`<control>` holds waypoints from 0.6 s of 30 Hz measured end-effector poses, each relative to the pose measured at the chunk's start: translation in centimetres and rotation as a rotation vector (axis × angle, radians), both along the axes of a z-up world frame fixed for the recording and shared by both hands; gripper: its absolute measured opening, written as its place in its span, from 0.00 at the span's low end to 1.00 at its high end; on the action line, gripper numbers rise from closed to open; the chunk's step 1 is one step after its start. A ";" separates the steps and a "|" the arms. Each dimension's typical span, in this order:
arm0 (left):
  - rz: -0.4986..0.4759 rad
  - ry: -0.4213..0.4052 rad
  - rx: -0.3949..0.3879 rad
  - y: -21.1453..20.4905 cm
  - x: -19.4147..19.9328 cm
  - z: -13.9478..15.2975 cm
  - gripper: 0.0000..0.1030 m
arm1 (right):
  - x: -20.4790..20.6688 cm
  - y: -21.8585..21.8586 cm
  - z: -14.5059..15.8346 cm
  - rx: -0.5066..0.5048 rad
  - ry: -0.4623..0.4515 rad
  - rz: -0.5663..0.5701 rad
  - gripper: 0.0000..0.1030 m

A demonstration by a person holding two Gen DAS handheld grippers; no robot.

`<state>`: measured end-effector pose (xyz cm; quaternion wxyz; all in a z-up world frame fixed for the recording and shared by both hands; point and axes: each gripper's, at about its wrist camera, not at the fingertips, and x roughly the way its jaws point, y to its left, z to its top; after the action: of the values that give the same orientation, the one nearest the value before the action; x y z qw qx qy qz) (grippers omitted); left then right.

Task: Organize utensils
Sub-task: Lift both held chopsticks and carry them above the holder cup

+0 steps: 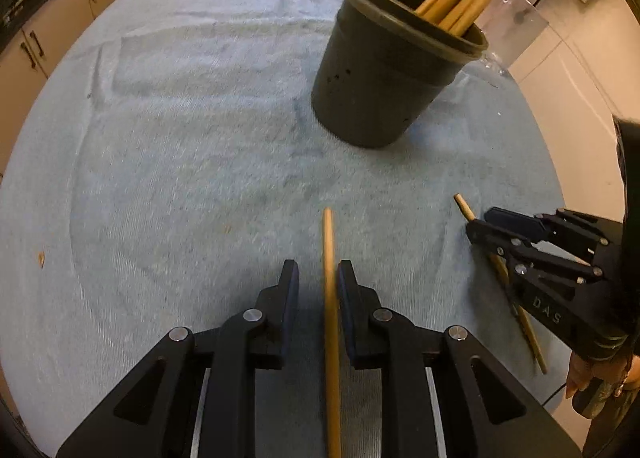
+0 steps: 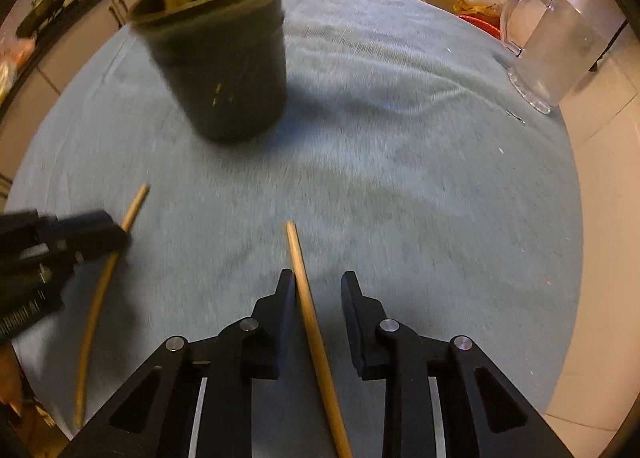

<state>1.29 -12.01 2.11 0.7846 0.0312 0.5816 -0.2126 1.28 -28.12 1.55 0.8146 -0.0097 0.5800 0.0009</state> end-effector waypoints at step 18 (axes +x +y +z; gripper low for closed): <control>0.015 -0.346 -0.145 2.4 -7.3 10.0 0.05 | -8.1 -0.8 11.7 0.122 -0.438 -0.083 0.06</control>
<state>-6.04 -9.62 12.11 0.8746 0.0061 0.4213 -0.2397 -6.82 -28.95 13.28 0.9195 0.0636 0.3879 0.0002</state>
